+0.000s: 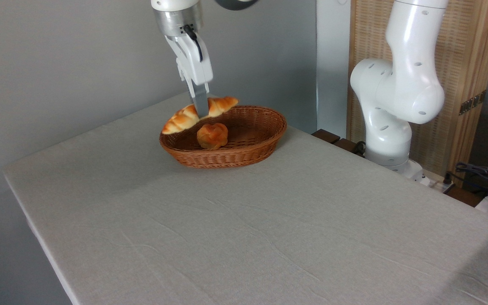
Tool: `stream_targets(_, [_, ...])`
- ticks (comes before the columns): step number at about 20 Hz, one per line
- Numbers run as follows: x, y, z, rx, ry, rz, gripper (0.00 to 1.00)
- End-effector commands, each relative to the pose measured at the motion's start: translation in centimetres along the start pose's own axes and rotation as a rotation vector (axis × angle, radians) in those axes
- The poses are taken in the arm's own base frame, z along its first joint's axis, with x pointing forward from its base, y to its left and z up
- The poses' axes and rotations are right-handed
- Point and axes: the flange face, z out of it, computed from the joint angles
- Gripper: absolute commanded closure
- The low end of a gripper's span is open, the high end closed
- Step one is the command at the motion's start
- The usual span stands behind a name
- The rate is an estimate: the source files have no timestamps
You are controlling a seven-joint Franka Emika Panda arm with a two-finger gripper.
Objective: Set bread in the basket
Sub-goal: 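Lift the braided loaf and carry it over the wicker basket, then lower the loaf into the basket and open the gripper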
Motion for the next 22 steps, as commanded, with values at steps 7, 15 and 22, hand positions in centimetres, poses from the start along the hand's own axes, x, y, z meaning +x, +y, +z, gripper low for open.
stream_targets(7, [0.5,4.3,9.2,-0.103,-0.190,0.030,0.23])
stream_targets(15, [-0.2,3.6,10.2,-0.115,-0.211,0.016,0.00])
stream_targets(22, [-0.4,3.2,10.2,-0.119,-0.209,0.007,0.00])
